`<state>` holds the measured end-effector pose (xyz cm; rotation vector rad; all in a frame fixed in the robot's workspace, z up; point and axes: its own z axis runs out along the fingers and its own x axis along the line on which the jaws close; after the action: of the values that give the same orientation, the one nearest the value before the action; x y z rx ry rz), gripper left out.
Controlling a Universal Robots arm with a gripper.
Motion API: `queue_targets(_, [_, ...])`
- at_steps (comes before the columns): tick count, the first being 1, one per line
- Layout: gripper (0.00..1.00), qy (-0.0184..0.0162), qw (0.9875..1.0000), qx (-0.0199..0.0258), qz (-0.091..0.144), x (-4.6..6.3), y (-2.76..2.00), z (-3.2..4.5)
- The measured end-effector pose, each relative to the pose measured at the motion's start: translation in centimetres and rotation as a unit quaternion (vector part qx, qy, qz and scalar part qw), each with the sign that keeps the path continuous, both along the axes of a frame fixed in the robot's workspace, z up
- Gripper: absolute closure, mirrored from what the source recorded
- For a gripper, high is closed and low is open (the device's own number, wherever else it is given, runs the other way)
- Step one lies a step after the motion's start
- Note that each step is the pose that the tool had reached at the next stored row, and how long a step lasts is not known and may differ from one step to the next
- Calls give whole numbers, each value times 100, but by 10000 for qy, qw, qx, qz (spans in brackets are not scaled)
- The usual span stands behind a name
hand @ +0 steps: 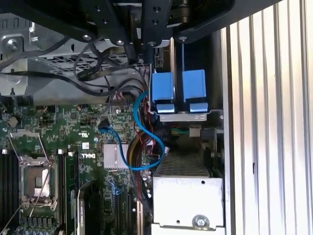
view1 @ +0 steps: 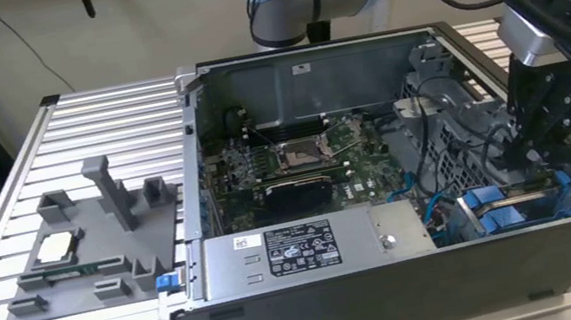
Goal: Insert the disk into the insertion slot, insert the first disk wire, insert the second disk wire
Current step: 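Insert the second disk wire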
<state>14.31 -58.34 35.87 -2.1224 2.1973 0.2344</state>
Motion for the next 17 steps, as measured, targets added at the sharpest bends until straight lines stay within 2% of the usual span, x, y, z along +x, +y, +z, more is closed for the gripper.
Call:
queue_targets(4, [84, 0, 10000, 0, 4, 35, -34, -18])
queue_targets(8, [84, -2, 10000, -7, 4, 36, -33, -18])
queue_targets(9, [84, -11, 10000, -40, 5, 36, -33, -20])
queue_targets(11, [84, -33, 9999, -162, 5, 35, -33, -23])
queue_targets(12, [84, -47, 9998, -198, 4, 34, -33, -29])
queue_targets(17, [84, -88, 9998, -199, 4, 31, -32, -56])
